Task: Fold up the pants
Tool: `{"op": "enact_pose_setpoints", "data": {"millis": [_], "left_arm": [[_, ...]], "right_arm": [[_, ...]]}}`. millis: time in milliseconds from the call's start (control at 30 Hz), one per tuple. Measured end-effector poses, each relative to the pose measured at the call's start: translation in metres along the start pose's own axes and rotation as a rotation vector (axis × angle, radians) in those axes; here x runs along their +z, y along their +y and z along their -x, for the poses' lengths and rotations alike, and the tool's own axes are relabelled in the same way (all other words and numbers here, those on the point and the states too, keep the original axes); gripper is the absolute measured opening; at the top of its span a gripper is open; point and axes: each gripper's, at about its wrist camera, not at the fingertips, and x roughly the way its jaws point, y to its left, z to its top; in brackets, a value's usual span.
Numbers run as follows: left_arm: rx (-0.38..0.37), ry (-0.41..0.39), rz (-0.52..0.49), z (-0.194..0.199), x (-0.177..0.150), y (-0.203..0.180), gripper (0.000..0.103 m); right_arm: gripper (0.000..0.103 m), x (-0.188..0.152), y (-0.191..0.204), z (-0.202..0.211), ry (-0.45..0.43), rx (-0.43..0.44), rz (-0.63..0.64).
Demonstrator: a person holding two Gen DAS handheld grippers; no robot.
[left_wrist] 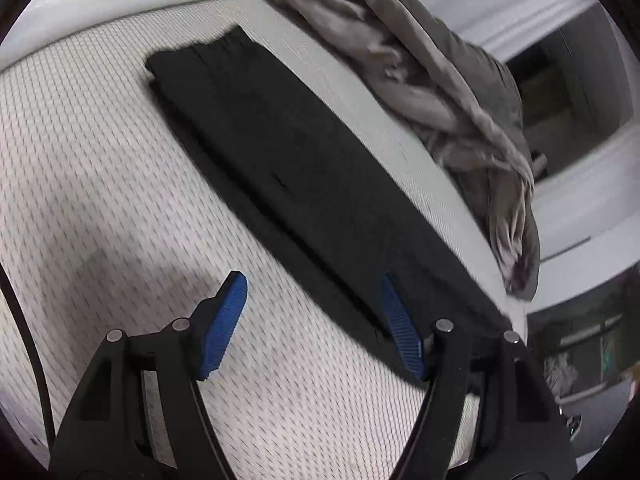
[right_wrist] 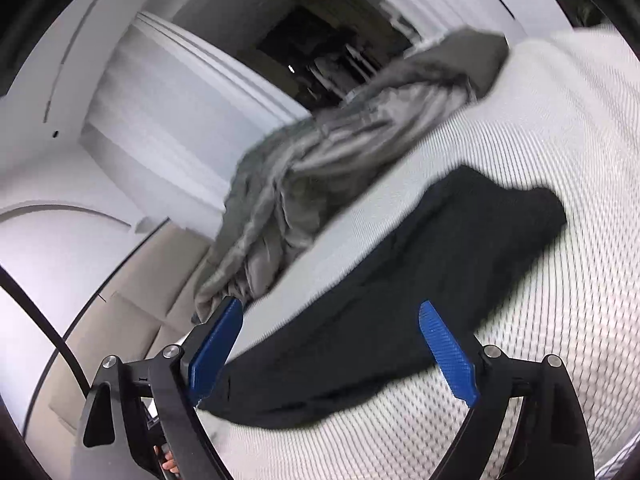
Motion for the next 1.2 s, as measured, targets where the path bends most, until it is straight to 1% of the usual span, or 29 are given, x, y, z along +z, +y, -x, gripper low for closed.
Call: {"op": "enact_pose_setpoints", "data": {"millis": [33, 100, 167, 200, 233, 300, 333, 367, 400, 467, 500, 533, 567, 600, 667, 767, 867, 900, 967, 1000, 1033, 1100, 1133, 1200], "left_arm": [[-0.003, 0.006, -0.022, -0.001, -0.01, -0.007, 0.066], [-0.014, 0.015, -0.034, -0.006, -0.024, -0.018, 0.066], [-0.045, 0.037, -0.049, -0.016, -0.038, -0.03, 0.066], [-0.044, 0.05, -0.063, -0.027, -0.041, -0.037, 0.066], [-0.049, 0.057, -0.07, -0.035, -0.047, -0.043, 0.065], [-0.085, 0.091, -0.055, -0.054, -0.055, -0.053, 0.057], [-0.1, 0.112, -0.049, -0.071, -0.057, -0.062, 0.048], [-0.099, 0.132, -0.054, -0.082, -0.06, -0.066, 0.035], [-0.087, 0.14, -0.057, -0.093, -0.06, -0.069, 0.032], [-0.062, 0.165, -0.052, -0.117, -0.057, -0.073, 0.031], [-0.045, 0.178, -0.033, -0.125, -0.056, -0.071, 0.03], [-0.049, 0.174, 0.0, -0.132, -0.057, -0.067, 0.029], [-0.057, 0.164, 0.023, -0.138, -0.056, -0.067, 0.025], [-0.05, 0.157, 0.03, -0.14, -0.057, -0.066, 0.021], [-0.034, 0.144, 0.023, -0.141, -0.057, -0.067, 0.008], [-0.034, 0.1, -0.004, -0.136, -0.061, -0.069, 0.002], [-0.037, 0.069, -0.071, -0.119, -0.059, -0.076, 0.001], [-0.039, 0.085, -0.083, -0.116, -0.054, -0.081, 0.001], [-0.047, 0.073, -0.107, -0.102, -0.052, -0.079, 0.001], [-0.039, 0.075, -0.114, -0.099, -0.051, -0.077, 0.001], [-0.027, 0.089, -0.117, -0.096, -0.048, -0.073, 0.002], [0.0, 0.164, -0.089, -0.103, -0.05, -0.059, 0.005], [-0.005, 0.205, -0.053, -0.107, -0.05, -0.052, 0.006], [-0.047, 0.223, -0.008, -0.101, -0.044, -0.043, 0.007]], "right_arm": [[0.091, -0.004, -0.008, -0.008, 0.035, 0.005, -0.017], [0.091, -0.01, -0.024, -0.024, 0.088, 0.011, -0.049], [0.085, -0.014, -0.04, -0.039, 0.135, 0.025, -0.097], [0.084, -0.015, -0.048, -0.047, 0.172, 0.042, -0.128], [0.081, -0.016, -0.052, -0.052, 0.188, 0.057, -0.151], [0.08, -0.018, -0.061, -0.059, 0.203, 0.069, -0.193], [0.08, -0.018, -0.064, -0.062, 0.209, 0.068, -0.202], [0.079, -0.017, -0.065, -0.064, 0.205, 0.065, -0.205], [0.079, -0.017, -0.065, -0.067, 0.202, 0.059, -0.204], [0.079, -0.017, -0.066, -0.073, 0.214, 0.05, -0.208], [0.079, -0.018, -0.066, -0.076, 0.227, 0.051, -0.208], [0.079, -0.018, -0.067, -0.075, 0.221, 0.051, -0.211], [0.079, -0.018, -0.067, -0.074, 0.215, 0.051, -0.211], [0.079, -0.018, -0.069, -0.071, 0.213, 0.054, -0.207], [0.079, -0.019, -0.07, -0.069, 0.215, 0.049, -0.201], [0.079, -0.021, -0.073, -0.065, 0.219, 0.043, -0.198], [0.079, -0.021, -0.078, -0.054, 0.202, 0.029, -0.196], [0.08, -0.02, -0.079, -0.052, 0.194, 0.026, -0.196], [0.079, -0.019, -0.083, -0.046, 0.182, 0.025, -0.201], [0.079, -0.018, -0.083, -0.045, 0.177, 0.023, -0.206], [0.079, -0.018, -0.085, -0.044, 0.174, 0.02, -0.211], [0.079, -0.016, -0.087, -0.043, 0.17, 0.018, -0.217], [0.079, -0.016, -0.089, -0.042, 0.167, 0.013, -0.222], [0.079, -0.014, -0.093, -0.039, 0.154, 0.007, -0.234]]}}
